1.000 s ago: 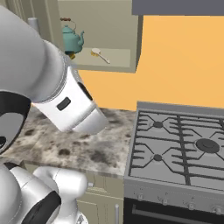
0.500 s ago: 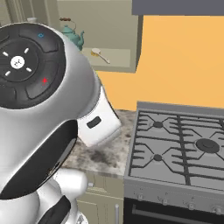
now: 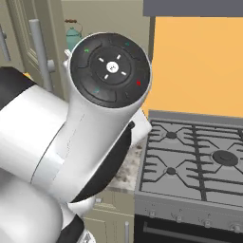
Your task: Pick the sponge and dish brush from the cabinet and place them on the counter.
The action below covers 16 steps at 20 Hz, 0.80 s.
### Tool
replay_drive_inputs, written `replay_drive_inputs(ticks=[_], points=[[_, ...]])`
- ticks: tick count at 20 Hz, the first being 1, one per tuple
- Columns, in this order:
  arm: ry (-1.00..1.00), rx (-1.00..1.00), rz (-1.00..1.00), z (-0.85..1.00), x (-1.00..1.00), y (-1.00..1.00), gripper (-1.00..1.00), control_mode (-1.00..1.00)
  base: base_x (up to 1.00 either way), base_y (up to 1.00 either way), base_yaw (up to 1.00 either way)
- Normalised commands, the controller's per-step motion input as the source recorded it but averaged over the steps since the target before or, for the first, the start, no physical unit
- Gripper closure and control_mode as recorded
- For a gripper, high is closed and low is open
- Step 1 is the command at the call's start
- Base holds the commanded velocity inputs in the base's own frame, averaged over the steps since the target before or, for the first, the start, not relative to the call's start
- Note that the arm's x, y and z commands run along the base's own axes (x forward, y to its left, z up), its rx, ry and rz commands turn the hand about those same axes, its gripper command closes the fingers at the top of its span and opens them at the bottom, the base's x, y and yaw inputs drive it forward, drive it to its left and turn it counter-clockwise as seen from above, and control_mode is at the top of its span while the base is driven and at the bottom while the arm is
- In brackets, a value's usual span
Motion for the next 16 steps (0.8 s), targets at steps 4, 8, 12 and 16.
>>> replay_drive_inputs(ticks=[4, 8, 12, 16], points=[[-0.04, 0.18, 0.10, -0.16, 0.22, 0.00, -1.00, -1.00, 0.00, 0.00, 0.00], [0.00, 0.18, 0.06, -0.05, 0.34, 0.00, -1.00, -1.00, 0.00, 0.00, 0.00], [0.04, 0.19, 0.05, 0.00, 0.33, 0.00, -1.00, -1.00, 0.00, 0.00, 0.00], [0.13, 0.23, 0.06, -0.02, 0.36, 0.00, -1.00, -1.00, 0.00, 0.00, 0.00]])
